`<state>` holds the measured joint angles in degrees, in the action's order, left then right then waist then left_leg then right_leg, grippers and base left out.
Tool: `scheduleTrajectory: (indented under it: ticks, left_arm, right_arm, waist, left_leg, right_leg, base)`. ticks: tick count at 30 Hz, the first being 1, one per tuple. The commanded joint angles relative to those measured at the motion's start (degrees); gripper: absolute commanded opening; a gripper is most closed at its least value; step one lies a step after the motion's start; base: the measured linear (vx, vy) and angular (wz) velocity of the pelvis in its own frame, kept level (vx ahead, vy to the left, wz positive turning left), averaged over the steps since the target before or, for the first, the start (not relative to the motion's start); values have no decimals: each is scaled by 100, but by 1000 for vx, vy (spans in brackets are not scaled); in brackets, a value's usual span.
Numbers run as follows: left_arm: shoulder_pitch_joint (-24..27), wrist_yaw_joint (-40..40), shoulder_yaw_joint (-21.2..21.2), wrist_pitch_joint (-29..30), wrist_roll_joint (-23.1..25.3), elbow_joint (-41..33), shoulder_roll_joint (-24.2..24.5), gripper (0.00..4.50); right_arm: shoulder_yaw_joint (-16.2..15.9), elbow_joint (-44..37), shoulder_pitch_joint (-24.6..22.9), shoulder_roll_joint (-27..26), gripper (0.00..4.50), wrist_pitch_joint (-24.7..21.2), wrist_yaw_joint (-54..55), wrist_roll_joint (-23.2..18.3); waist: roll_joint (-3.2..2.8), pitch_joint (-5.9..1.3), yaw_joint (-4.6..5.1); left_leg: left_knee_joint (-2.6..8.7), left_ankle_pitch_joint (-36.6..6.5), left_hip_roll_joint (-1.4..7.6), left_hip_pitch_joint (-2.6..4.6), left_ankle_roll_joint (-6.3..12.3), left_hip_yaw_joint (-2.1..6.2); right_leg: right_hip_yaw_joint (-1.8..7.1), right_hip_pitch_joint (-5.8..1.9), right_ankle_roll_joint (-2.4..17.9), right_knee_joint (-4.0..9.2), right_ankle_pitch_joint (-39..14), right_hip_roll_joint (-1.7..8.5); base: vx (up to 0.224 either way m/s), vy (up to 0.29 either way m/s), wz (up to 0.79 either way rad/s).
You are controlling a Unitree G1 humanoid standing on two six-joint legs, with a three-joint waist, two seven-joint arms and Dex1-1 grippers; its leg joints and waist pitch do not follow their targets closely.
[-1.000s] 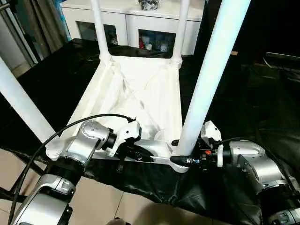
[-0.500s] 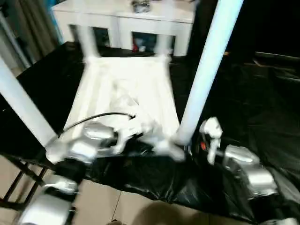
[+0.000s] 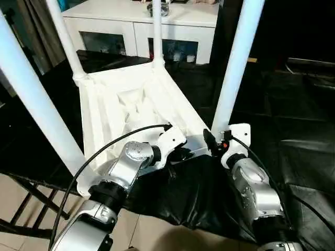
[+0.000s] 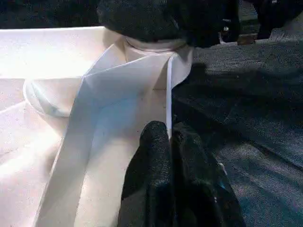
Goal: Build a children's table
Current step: Rotate leg to tighten
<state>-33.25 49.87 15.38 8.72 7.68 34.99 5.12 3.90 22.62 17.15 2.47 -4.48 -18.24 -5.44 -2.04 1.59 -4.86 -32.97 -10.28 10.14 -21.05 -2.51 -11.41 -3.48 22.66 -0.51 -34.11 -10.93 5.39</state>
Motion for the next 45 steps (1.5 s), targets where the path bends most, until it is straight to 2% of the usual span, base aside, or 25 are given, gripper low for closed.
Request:
scheduleTrajectory:
  ticks: [1,3,8,12,17,18,21,22,24,25,27,29,32,33,34,37,42,45]
  left_arm:
    - [104,177,116,-237,-252,-43,-157,0]
    - [134,571,61,-418,-400,-110,47,0]
    - [199,1290,92,-527,-570,-226,416,0]
    - [171,1892,81,-615,-701,-205,726,0]
    - [55,2588,112,-759,-789,-35,1103,0]
    - [9,2743,127,-802,-797,54,1184,0]
    - [-65,2947,134,-874,-816,178,1233,0]
    - [-82,3020,142,-894,-834,201,1245,0]
    - [-110,3288,178,-826,-942,189,1277,0]
    - [-112,3355,194,-802,-962,174,1288,0]
    - [-126,3435,209,-821,-967,183,1303,0]
    - [-132,3478,219,-813,-972,186,1309,0]
    - [-175,3556,225,-877,-951,276,1311,0]
    - [-180,3572,225,-883,-948,292,1310,0]
    - [-191,3596,227,-887,-948,319,1312,0]
    - [-206,3597,229,-893,-946,358,1320,0]
    - [-184,3195,146,-853,-883,381,1274,0]
    - [-163,2661,88,-738,-741,349,1190,0]
  right_arm:
    - [-439,-40,-34,-47,340,-32,-558,-119]
    - [-601,-190,-87,325,353,-78,-1277,-213]
    - [-753,-339,-135,893,353,-64,-2398,-418]
    - [-810,-402,-90,1336,353,-162,-3374,-654]
    - [-1077,-430,-29,1898,353,-227,-4509,-784]
    - [-1168,-386,16,2018,353,-212,-4752,-770]
    - [-1272,-334,99,2122,353,-238,-5105,-802]
    - [-1293,-318,124,2142,330,-244,-5202,-824]
    - [-1356,-279,205,2189,322,-355,-5497,-918]
    - [-1372,-263,225,2195,322,-351,-5540,-914]
    - [-1409,-225,268,2202,288,-360,-5628,-940]
    - [-1425,-210,285,2199,275,-357,-5646,-939]
    - [-1485,-176,316,2199,249,-359,-5753,-933]
    - [-1497,-188,310,2198,249,-384,-5779,-938]
    - [-1511,-214,292,2200,244,-409,-5810,-938]
    - [-1516,-259,255,2203,237,-450,-5828,-945]
    - [-1311,-259,153,2036,234,-434,-5298,-943]
    - [-1091,-174,111,1797,230,-385,-4475,-795]
  waist:
    - [123,-243,27]
    - [127,-242,19]
    - [140,-258,-7]
    - [133,-265,-23]
    - [142,-266,-62]
    - [164,-269,-65]
    - [169,-258,-82]
    - [168,-256,-83]
    - [171,-260,-89]
    - [171,-265,-95]
    - [172,-274,-112]
    - [175,-281,-119]
    - [175,-265,-133]
    - [155,-267,-140]
    - [170,-268,-143]
    - [157,-271,-153]
    - [157,-271,-156]
    - [168,-241,-136]
  left_leg:
    - [423,-1494,288,33,258,158]
    - [415,-1443,286,23,316,156]
    - [387,-1265,296,25,444,142]
    - [377,-1212,318,28,504,134]
    - [352,-1071,337,25,560,113]
    - [349,-1069,336,25,566,113]
    - [347,-1113,341,31,538,109]
    - [352,-1109,346,29,522,113]
    - [350,-1127,348,40,508,112]
    - [346,-1074,355,41,516,112]
    - [330,-951,351,39,551,107]
    - [322,-902,347,38,569,104]
    - [327,-967,347,42,543,104]
    - [329,-988,350,45,520,110]
    - [330,-1001,347,46,503,108]
    - [335,-1033,354,55,469,112]
    - [330,-1036,347,48,457,113]
    - [363,-1265,353,53,315,126]
  right_leg:
    - [250,-203,935,489,-1603,341]
    - [246,-220,967,480,-1536,341]
    - [243,-220,1044,462,-1410,348]
    - [238,-226,1205,420,-1150,341]
    - [219,-233,1420,358,-759,329]
    - [217,-240,1433,355,-746,331]
    - [219,-237,1482,360,-886,352]
    - [220,-239,1483,357,-898,356]
    - [219,-240,1497,355,-922,357]
    - [221,-240,1532,339,-828,357]
    - [218,-241,1605,311,-594,355]
    - [215,-246,1631,300,-527,356]
    - [217,-241,1598,320,-699,353]
    - [217,-244,1590,320,-731,360]
    - [217,-246,1575,324,-746,356]
    - [217,-246,1578,320,-715,356]
    - [218,-248,1590,317,-679,356]
    - [228,-224,1487,355,-1099,367]
  base:
    - [0,0,0]
    - [0,0,0]
    - [0,0,0]
    - [0,0,0]
    - [0,0,0]
    - [0,0,0]
    - [0,0,0]
    - [0,0,0]
    - [0,0,0]
    - [0,0,0]
    - [0,0,0]
    - [0,0,0]
    - [0,0,0]
    - [0,0,0]
    - [0,0,0]
    - [0,0,0]
    - [0,0,0]
    - [0,0,0]
